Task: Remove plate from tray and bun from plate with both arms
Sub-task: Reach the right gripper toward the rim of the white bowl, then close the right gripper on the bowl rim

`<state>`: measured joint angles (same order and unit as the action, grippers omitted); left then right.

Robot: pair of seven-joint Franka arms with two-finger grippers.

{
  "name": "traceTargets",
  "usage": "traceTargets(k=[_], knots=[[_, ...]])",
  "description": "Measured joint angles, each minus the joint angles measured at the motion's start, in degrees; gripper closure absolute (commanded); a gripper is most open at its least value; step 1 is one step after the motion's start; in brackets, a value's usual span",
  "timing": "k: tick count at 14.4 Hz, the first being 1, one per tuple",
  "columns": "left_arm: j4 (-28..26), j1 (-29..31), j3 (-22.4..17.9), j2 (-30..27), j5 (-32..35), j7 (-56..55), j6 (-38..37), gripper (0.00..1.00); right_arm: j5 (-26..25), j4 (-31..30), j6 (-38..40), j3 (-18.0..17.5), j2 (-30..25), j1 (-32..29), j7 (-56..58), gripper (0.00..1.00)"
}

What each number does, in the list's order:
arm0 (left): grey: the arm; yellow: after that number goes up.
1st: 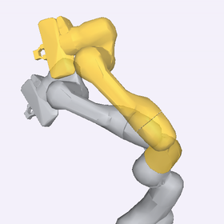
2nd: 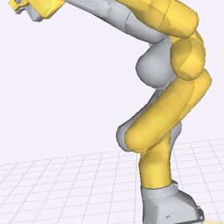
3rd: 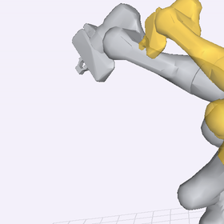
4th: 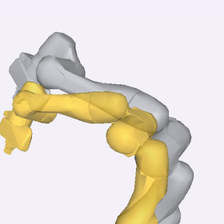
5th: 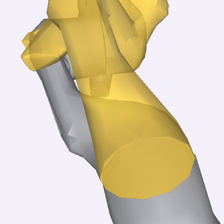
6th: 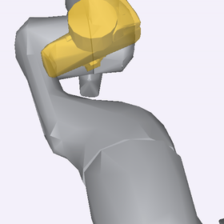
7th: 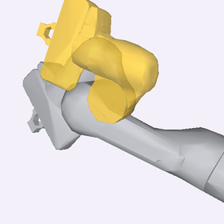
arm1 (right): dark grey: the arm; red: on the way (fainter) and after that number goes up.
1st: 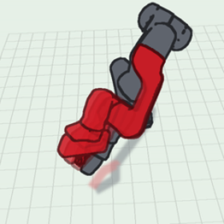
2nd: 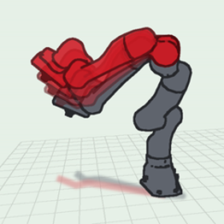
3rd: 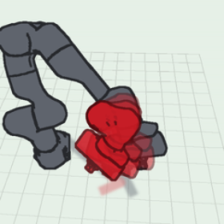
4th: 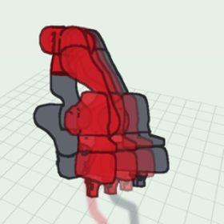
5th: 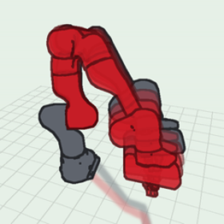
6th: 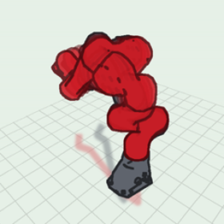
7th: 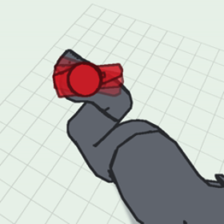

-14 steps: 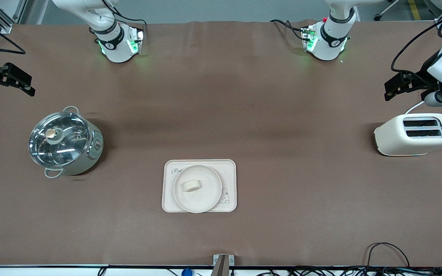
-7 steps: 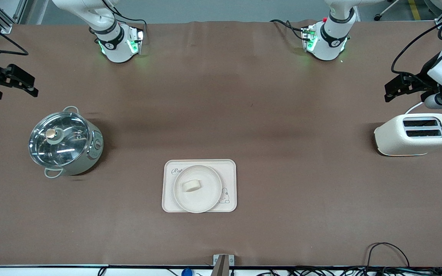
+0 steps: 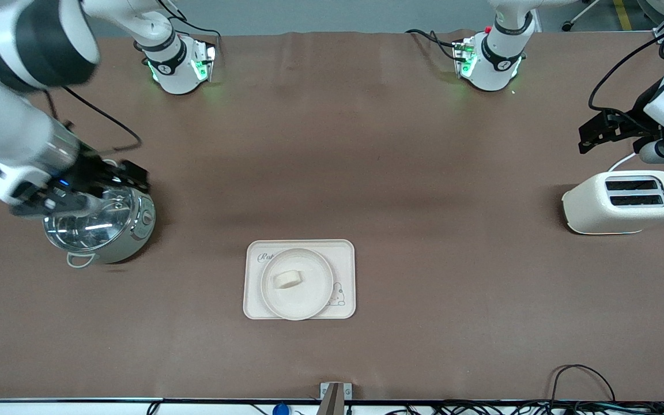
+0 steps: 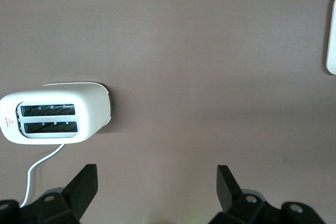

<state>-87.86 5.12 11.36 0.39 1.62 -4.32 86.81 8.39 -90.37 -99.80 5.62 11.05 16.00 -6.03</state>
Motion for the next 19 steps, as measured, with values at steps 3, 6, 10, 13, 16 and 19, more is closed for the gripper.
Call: traceTargets(k=[3, 6, 10, 13, 16, 19], knots=[[0.2, 0.1, -0.2, 0.0, 0.0, 0.0, 0.0, 0.00, 1.8, -0.1, -8.1, 0.0, 7.4, 2.5, -0.3, 0.00], [0.4, 0.1, -0.3, 0.0, 0.0, 0.0, -0.1, 0.00, 1.9, -0.1, -17.6, 0.0, 14.6, 5.2, -0.8, 0.00], [0.3, 0.1, -0.3, 0.2, 0.0, 0.0, -0.2, 0.00, 4.2, 1.6, -28.1, 0.0, 24.2, 7.2, -2.2, 0.12], [0.3, 0.0, -0.1, 0.9, 0.0, 0.0, -0.3, 0.00, 5.2, 6.4, -29.2, 0.0, 29.2, 8.3, -4.1, 0.23], [0.3, -0.1, 0.0, 1.2, 0.0, 0.0, -0.3, 0.00, 5.7, 9.7, -32.3, -0.2, 32.3, 8.9, -5.6, 0.45], [0.3, -0.2, 0.1, 1.5, 0.0, 0.0, -0.3, 0.00, 6.0, 12.0, -34.9, -1.0, 35.7, 9.1, -5.9, 0.57]])
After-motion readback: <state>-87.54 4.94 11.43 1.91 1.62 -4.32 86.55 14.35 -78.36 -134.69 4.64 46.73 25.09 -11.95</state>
